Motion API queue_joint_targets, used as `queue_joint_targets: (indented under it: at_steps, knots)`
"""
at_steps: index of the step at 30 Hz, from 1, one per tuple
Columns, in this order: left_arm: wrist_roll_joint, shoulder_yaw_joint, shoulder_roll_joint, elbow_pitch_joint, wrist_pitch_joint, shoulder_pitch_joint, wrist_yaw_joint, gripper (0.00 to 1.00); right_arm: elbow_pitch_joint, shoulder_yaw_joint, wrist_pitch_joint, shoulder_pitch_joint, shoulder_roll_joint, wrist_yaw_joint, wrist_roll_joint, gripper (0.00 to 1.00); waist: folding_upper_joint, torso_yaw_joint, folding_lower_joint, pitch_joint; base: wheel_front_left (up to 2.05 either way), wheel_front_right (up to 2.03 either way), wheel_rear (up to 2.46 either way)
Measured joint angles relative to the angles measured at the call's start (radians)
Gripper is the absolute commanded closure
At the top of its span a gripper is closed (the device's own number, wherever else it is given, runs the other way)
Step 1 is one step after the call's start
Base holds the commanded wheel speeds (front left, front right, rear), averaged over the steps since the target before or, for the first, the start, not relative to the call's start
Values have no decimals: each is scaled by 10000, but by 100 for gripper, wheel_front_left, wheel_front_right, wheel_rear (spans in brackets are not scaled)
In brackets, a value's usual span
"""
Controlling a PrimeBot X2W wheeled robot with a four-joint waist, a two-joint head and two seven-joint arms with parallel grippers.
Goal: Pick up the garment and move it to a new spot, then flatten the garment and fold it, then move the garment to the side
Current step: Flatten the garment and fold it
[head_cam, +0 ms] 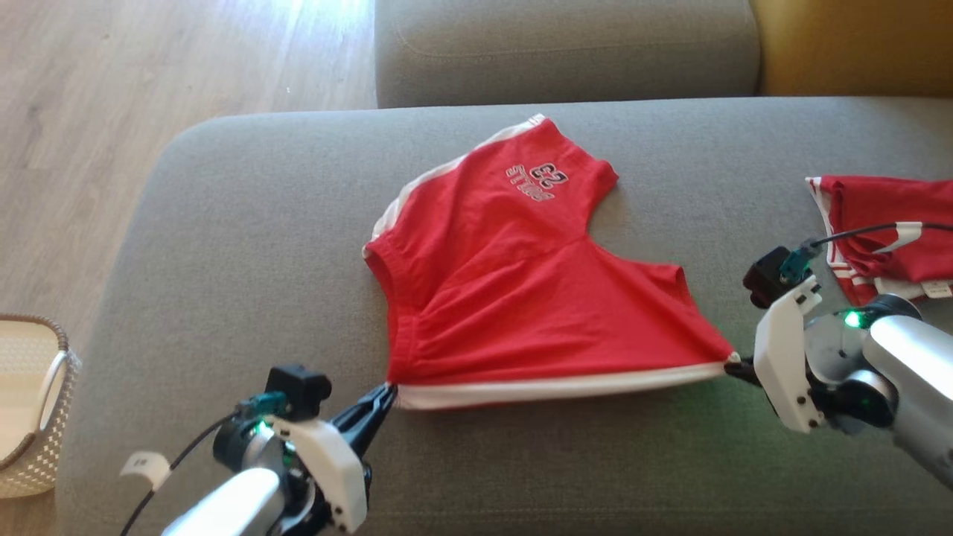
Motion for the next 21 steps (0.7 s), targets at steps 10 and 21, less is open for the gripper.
queue_joint_targets:
  at_steps: [10, 21]
  knots:
    - [-633, -1373, 1208, -1820, 171, 660, 0, 100, -1971, 892, 1375, 545, -1394, 0, 813, 100, 0, 86, 0, -181, 0, 0, 0]
    - [-1329, -1956, 2136, -3338, 405, 911, 0, 100, -3586, 255, 2560, 839, -2706, 0, 1452, 100, 0, 172, 0, -337, 0, 0, 0]
